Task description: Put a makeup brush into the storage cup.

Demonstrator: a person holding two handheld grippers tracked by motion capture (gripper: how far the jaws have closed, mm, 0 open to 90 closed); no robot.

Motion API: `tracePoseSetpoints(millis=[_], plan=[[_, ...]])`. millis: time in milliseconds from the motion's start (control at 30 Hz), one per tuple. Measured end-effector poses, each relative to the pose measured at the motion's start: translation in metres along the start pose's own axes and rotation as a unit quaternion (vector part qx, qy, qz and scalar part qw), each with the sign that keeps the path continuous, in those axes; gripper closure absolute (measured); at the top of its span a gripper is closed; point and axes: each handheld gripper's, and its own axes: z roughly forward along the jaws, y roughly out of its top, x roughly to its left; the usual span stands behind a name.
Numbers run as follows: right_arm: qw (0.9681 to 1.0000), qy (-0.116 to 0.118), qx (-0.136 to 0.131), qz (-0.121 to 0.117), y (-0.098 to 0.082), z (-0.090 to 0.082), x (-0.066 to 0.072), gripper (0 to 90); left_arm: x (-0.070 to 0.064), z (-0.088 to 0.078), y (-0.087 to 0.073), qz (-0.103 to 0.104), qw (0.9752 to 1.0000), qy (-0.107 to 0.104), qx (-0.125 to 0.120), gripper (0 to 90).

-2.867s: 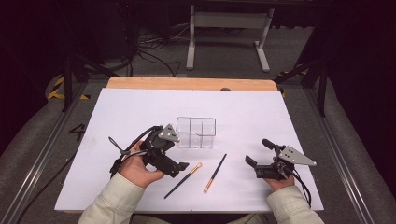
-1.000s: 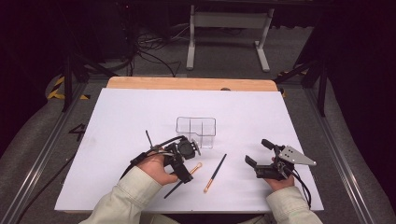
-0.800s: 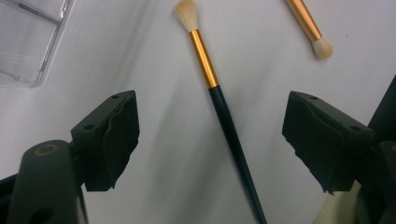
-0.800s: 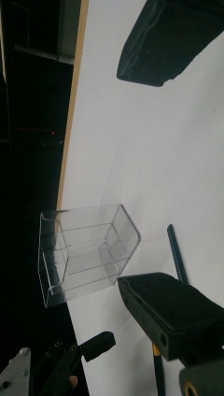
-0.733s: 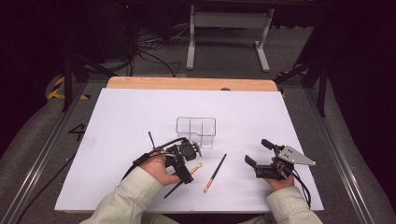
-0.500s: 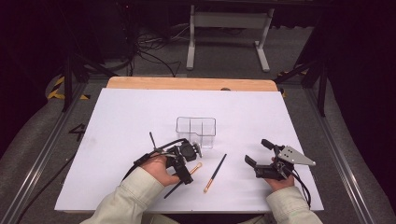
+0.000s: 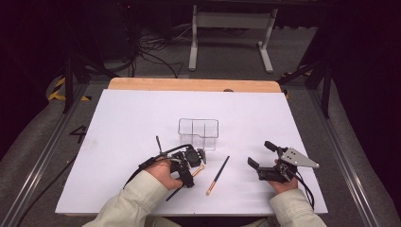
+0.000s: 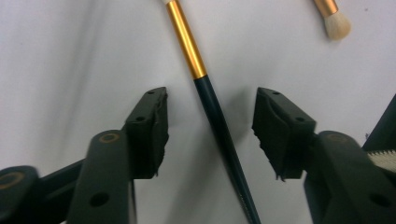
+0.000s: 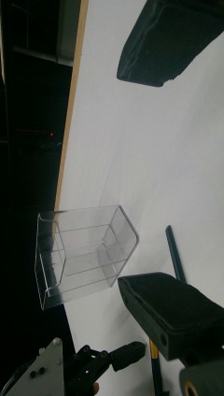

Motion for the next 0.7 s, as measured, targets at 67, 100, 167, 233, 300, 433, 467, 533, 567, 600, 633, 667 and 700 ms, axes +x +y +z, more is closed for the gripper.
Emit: tracePoseSetpoints(millis=[67,100,167,233,300,433,467,533,567,600,633,667,700], plan=[[1.0,0.0,0.0,-0.001,0.0,0.0003,0.0003,3.5,-0.0002,-0.0003,-0.0001,-0.002,1.0,0.001,0.001,50.3],[1.0,-0.001,0.001,-0.002,0.0,0.0003,0.0004,3.4,-0.0005,-0.0004,-0.0001,-0.003,1.0,0.0,0.002,51.5],[1.0,-0.001,0.002,-0.003,0.0001,0.0005,0.0006,3.5,-0.0011,-0.0004,0.0,-0.004,1.0,0.004,0.004,53.9],[1.0,-0.001,0.002,-0.002,0.0001,0.0005,0.0006,3.4,-0.0015,-0.0004,0.0002,-0.002,1.0,0.005,0.005,57.1],[1.0,-0.002,0.002,-0.002,0.0001,0.0005,0.0006,3.4,-0.0025,-0.0001,0.0004,0.001,1.0,0.003,0.006,64.1],[1.0,-0.002,0.002,0.0,0.0001,0.0005,0.0004,3.8,-0.0039,-0.0001,0.0015,-0.004,0.9998,0.011,0.014,72.2],[1.0,-0.002,0.002,0.0,0.0001,0.0005,0.0004,3.8,-0.0044,0.0001,0.0019,-0.01,0.9997,0.017,0.017,72.2],[1.0,-0.002,0.002,0.0,0.0001,0.0006,0.0002,3.8,-0.0059,0.0009,0.0024,-0.015,0.9993,0.028,0.019,78.2],[1.0,-0.002,0.003,0.001,0.0001,0.0007,0.0001,3.8,-0.0058,0.0011,0.0026,-0.016,0.9992,0.03,0.019,79.9],[1.0,-0.002,0.003,0.001,0.0001,0.0007,0.0,3.8,-0.0059,0.0012,0.0028,-0.019,0.9992,0.031,0.019,80.9],[1.0,-0.002,0.003,0.001,0.0001,0.0007,0.0,3.8,-0.006,0.0008,0.0033,-0.02,0.999,0.032,0.023,81.4],[1.0,-0.003,0.003,0.001,0.0001,0.0007,0.0,3.8,-0.0068,0.0011,0.0033,-0.022,0.9989,0.033,0.024,81.7],[1.0,-0.003,0.003,0.001,0.0001,0.0007,0.0,3.8,-0.0076,0.0012,0.0035,-0.022,0.9988,0.035,0.024,81.9]])
